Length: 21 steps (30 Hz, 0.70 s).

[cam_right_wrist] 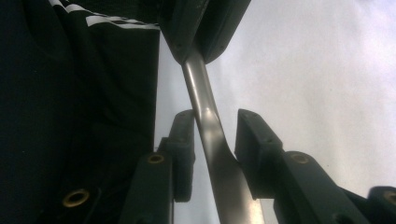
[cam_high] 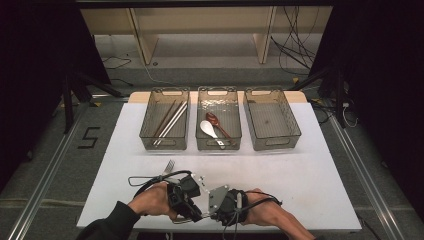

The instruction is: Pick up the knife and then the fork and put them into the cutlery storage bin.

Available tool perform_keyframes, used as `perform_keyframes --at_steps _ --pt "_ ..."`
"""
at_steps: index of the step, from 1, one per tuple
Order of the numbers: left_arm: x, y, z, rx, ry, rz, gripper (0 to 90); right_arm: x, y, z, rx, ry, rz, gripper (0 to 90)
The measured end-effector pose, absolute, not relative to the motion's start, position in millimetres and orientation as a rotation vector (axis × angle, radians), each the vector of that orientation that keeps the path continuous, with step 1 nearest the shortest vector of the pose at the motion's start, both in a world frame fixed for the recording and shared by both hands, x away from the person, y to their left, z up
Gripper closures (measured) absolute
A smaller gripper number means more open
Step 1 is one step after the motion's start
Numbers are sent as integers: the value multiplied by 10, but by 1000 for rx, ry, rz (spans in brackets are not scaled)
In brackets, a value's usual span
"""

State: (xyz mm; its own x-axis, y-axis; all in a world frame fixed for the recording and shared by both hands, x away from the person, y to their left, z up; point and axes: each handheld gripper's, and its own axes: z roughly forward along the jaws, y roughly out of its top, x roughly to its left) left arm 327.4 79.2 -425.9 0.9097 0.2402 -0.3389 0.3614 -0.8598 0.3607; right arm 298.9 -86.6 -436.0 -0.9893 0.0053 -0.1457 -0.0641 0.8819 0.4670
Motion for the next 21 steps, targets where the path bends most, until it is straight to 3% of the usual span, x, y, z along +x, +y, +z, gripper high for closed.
perform_keyframes --at_steps 13,21 --pt "3287 783 -4235 2639 386 -445 783 2897 -888 -4374 -227 2901 696 797" --pt "3312 790 -4223 2603 401 -455 763 2893 -926 -4324 -255 2917 689 812"
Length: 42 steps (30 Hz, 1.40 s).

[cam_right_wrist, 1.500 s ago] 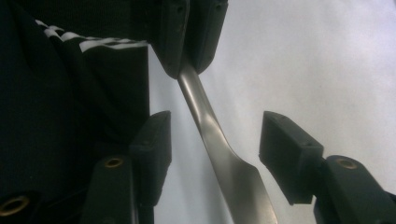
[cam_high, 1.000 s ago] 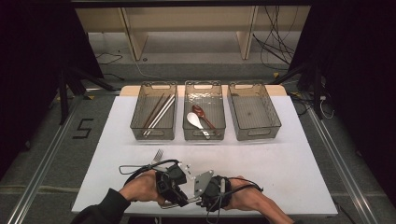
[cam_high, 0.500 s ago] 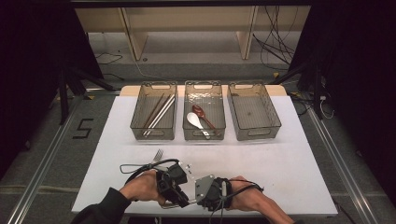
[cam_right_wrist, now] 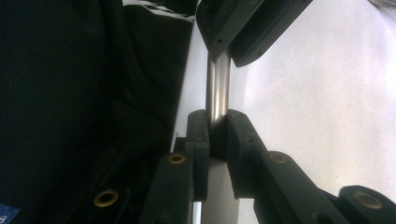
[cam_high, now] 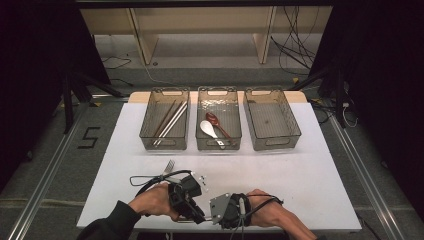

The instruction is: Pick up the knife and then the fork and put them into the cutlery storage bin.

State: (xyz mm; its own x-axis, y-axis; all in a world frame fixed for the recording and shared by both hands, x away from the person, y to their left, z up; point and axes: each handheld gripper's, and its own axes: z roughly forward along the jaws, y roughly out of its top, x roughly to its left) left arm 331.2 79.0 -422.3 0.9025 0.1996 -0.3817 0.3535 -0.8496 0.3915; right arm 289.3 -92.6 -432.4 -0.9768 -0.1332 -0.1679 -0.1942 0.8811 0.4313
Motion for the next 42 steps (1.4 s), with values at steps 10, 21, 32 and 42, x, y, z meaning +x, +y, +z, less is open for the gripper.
perform_keyframes --at_steps 10,21,32,42 --pt "3417 960 -4065 2507 513 -301 495 2966 -1069 -4252 -135 2886 652 816" --pt "3544 1310 -3845 2376 677 -25 286 3175 -1328 -4162 90 2822 635 816" --pt "3611 1639 -3948 2290 883 169 213 3572 -1829 -3980 484 2709 665 815" --pt "3573 1902 -4135 2260 1037 248 185 3939 -2196 -3722 759 2613 718 816"
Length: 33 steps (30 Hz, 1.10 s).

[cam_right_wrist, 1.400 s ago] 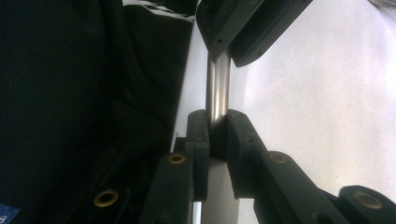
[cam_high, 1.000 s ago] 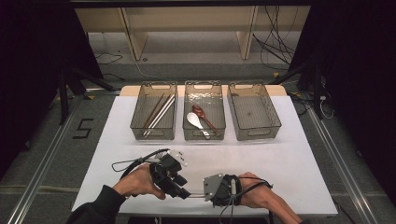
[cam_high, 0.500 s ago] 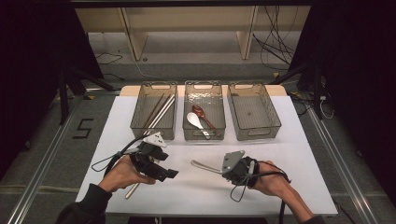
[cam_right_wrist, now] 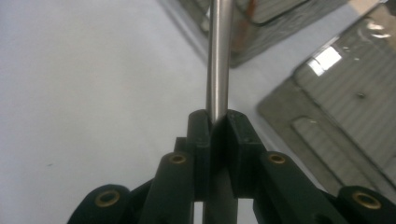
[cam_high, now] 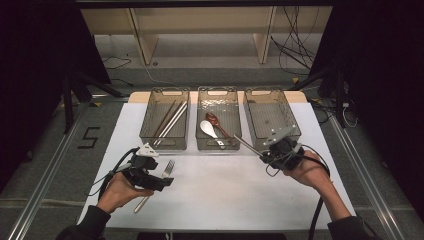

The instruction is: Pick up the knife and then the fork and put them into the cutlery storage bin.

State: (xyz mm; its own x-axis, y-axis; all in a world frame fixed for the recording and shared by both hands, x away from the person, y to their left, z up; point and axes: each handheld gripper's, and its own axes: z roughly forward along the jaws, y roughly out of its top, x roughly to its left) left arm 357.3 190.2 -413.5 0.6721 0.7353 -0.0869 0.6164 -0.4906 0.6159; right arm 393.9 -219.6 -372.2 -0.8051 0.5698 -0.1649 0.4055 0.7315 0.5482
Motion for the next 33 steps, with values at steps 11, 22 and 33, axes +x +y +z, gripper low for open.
perform_keyframes --at_steps 11,22,33 --pt "3533 1986 -4196 2265 1087 288 164 4320 -2373 -3538 941 2550 719 815" --pt "3518 2068 -4245 2285 1142 291 163 4771 -2399 -3356 1096 2491 714 815" --pt "3476 2107 -4257 2285 1152 284 159 5163 -2390 -3323 1207 2438 667 815"
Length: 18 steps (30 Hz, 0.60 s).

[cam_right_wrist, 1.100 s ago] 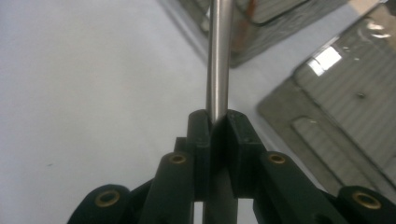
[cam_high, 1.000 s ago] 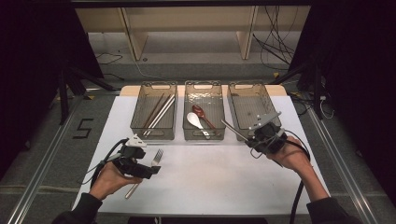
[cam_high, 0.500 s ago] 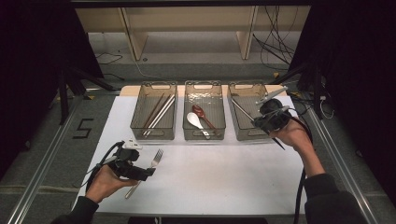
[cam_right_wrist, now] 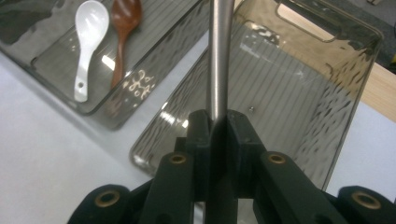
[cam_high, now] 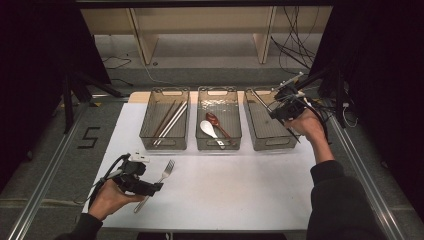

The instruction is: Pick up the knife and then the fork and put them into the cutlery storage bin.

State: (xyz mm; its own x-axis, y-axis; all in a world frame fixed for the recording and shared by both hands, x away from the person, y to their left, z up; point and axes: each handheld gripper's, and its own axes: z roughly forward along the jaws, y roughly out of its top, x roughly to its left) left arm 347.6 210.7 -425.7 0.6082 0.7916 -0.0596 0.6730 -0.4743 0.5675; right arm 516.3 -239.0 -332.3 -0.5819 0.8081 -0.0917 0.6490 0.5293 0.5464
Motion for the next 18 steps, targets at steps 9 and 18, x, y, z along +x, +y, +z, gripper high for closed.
perform_keyframes --at_steps 9,18 --pt "3472 2117 -4272 2291 1154 275 158 5361 -2382 -3363 1269 2413 651 815" --pt "3471 2108 -4287 2302 1146 262 157 5494 -2365 -3461 1320 2410 616 814"
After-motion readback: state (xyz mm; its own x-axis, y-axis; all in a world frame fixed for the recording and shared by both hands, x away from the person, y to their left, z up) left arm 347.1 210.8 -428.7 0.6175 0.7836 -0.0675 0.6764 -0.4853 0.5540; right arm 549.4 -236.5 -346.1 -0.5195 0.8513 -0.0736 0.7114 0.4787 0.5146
